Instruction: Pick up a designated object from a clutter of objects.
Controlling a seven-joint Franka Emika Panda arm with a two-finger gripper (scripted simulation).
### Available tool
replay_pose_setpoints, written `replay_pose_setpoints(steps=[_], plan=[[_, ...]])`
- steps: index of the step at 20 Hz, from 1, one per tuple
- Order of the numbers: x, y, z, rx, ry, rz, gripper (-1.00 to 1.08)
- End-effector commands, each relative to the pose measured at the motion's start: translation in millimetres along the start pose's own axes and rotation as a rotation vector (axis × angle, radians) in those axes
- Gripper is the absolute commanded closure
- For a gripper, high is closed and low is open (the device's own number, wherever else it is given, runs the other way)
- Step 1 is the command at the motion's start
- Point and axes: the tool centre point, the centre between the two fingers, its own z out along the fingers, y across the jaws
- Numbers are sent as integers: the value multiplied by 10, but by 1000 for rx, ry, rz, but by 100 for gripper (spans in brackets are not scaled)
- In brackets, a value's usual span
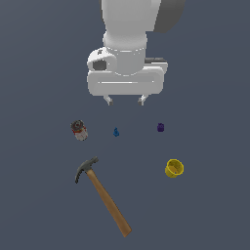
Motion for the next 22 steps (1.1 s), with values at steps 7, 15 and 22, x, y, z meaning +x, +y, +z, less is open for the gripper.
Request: replay_pose_setpoints(steps=[7,15,22], plan=[[-4,24,46,6,-1,-2,-92],[-39,442,410,16,-7,3,-92],[-236,1138,1001,23,-14,15,-92]])
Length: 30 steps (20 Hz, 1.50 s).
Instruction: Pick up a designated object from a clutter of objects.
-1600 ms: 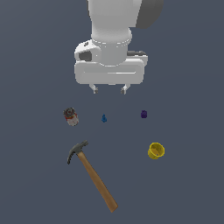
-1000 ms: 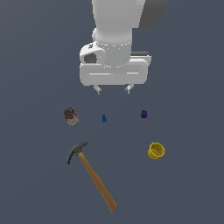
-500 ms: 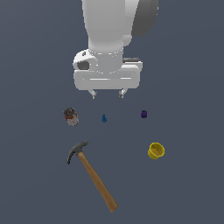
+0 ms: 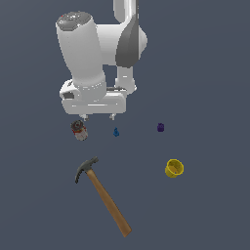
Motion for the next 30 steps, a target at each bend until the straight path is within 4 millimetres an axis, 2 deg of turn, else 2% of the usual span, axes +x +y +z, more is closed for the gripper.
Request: replay_pose_setpoints(steps=[1,7,14,19,25,30], plan=[[-114,301,242,1,-4,7,-92],[-479,944,759,-5,-12,22,-92],[-833,1367,1103,-16,-22,33,-92],[-955,1488,1203,-20,-26,37,-92],[-958,1487,1227,-20,-27,38,-92],[-972,1494,1388,-21,-27,38,-92]])
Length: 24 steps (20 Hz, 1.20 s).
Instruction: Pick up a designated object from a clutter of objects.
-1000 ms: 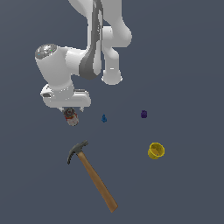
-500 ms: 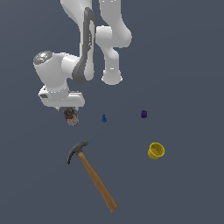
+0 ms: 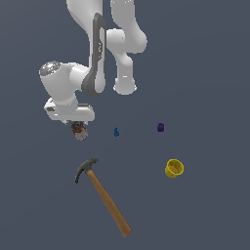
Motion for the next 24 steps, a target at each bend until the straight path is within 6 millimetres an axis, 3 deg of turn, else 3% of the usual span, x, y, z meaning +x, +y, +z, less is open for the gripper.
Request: replay_pose_setpoints(steps=[1,6,11,12,24], plan=[[-9,2,108,0,-1,0,-92],[-14,7,317,-1,-1,0,-92],[-13,8,384,0,-1,0,-92],[-13,8,384,0,-1,0,108],[-12,8,363,-1,0,1,108]])
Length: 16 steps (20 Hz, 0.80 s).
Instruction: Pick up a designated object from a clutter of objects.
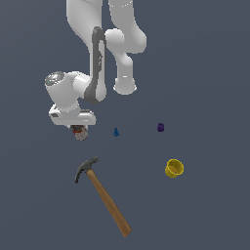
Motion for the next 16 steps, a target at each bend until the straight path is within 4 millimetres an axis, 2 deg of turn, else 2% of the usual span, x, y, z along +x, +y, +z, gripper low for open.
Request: replay_pose_setpoints(steps=[1,8,16], plan=[[10,-11,-22,0,1,0,108],[94,-156,-259,-1,1,0,108],[294,-496,-825,-3,0,1,108]])
